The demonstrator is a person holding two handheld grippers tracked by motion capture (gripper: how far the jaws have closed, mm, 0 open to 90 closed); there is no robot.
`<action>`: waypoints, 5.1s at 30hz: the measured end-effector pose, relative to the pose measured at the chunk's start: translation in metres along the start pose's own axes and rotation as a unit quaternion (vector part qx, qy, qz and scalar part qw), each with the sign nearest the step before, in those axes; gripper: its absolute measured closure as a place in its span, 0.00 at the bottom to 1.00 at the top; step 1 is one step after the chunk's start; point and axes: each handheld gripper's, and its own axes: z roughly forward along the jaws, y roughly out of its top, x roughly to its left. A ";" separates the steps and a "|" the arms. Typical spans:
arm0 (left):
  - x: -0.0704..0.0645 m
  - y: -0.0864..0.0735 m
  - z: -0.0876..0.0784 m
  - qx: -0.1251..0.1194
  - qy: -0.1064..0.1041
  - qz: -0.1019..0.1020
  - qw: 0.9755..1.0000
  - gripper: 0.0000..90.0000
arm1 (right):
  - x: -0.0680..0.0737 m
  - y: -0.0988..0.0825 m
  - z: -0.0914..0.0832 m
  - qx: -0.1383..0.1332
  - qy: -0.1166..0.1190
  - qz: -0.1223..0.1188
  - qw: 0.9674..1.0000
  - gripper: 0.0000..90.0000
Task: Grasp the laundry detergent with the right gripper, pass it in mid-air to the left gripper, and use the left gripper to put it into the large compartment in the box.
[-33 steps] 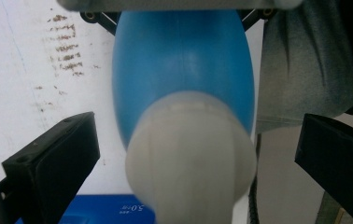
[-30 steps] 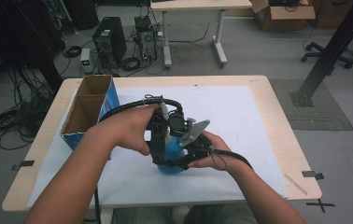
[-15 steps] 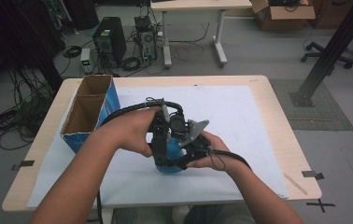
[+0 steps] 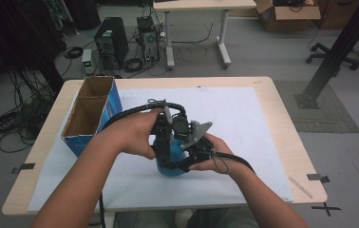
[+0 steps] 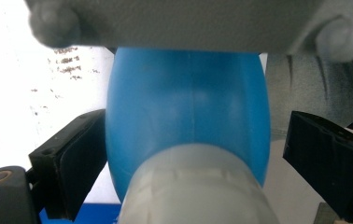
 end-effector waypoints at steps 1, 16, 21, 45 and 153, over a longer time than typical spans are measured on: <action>0.000 0.000 0.000 0.000 0.001 0.002 1.000 0.09 | 0.000 0.000 0.000 -0.001 0.001 0.002 1.000 0.51; 0.000 0.001 0.001 -0.004 0.001 0.000 1.000 0.21 | 0.001 0.001 0.000 -0.003 0.000 0.004 1.000 0.51; 0.000 0.001 0.001 -0.001 0.004 -0.001 1.000 0.22 | 0.001 0.001 0.001 -0.004 0.000 0.005 1.000 0.51; -0.003 -0.001 -0.001 -0.001 0.042 0.004 0.999 0.42 | 0.002 0.005 0.001 -0.009 -0.003 0.006 1.000 0.51; 0.057 -0.038 -0.081 0.004 0.021 -0.358 0.934 0.43 | -0.052 -0.025 -0.156 0.259 -0.100 0.065 0.959 0.03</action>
